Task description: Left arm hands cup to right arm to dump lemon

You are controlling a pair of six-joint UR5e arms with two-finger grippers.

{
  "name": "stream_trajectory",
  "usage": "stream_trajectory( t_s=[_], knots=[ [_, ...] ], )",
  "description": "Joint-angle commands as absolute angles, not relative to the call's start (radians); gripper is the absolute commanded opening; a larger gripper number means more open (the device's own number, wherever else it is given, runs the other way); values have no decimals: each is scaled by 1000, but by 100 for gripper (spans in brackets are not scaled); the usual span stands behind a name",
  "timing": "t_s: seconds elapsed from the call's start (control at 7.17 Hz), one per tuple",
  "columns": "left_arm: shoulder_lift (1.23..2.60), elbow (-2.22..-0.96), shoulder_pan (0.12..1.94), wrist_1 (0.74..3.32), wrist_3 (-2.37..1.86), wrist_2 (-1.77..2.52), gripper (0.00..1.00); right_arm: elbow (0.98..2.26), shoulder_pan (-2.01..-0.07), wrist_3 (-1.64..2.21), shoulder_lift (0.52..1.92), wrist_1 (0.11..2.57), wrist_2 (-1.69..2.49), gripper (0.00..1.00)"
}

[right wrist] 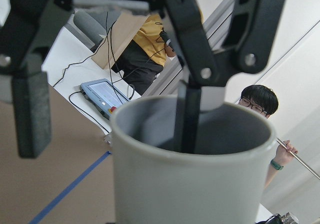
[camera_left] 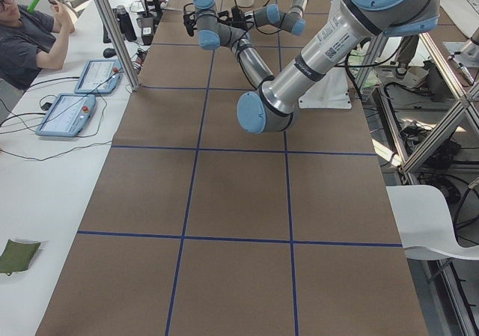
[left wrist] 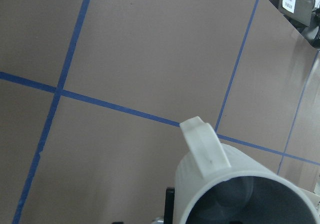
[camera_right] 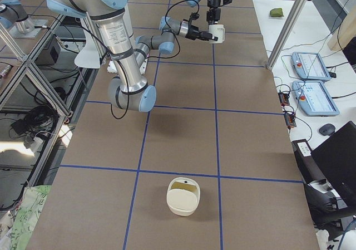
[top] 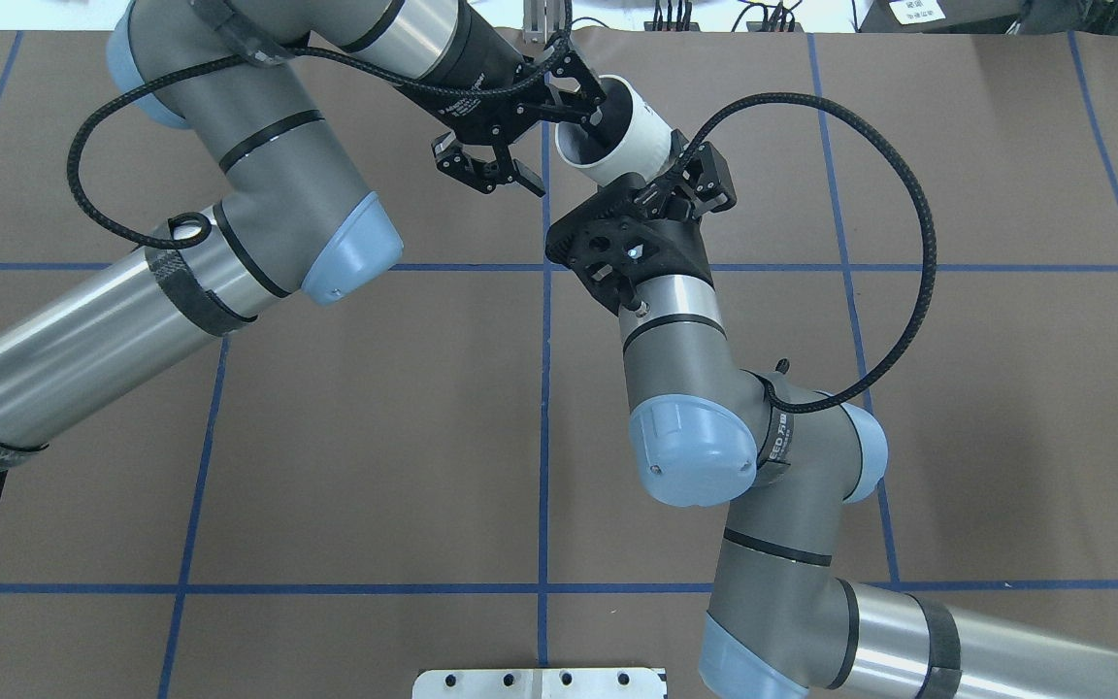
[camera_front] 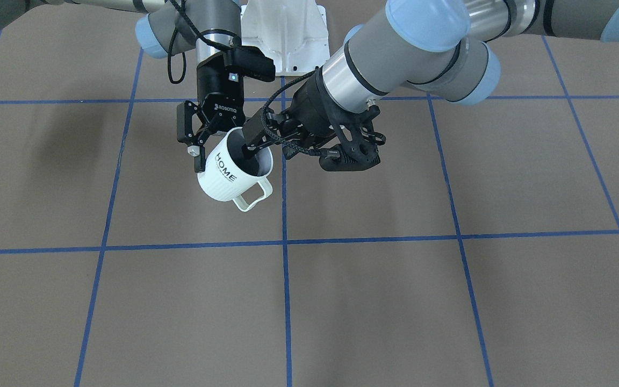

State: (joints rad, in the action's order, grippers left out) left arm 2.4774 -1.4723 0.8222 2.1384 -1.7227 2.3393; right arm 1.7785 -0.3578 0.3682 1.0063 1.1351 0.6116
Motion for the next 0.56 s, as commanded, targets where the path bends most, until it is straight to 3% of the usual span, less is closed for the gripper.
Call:
stream_trajectory(
  t_s=[0.0, 0.14, 0.42],
  knots=[
    [2476, -1470, 815, 2137, -1721, 2339, 44, 1778, -357, 368, 1006, 1135, 611, 35],
    [2477, -1470, 813, 2138, -1717, 2341, 34, 1778, -357, 368, 1006, 1135, 611, 36],
    [2477, -1470, 813, 2138, -1715, 2339, 32, 1778, -354, 368, 1006, 1135, 611, 36]
  ],
)
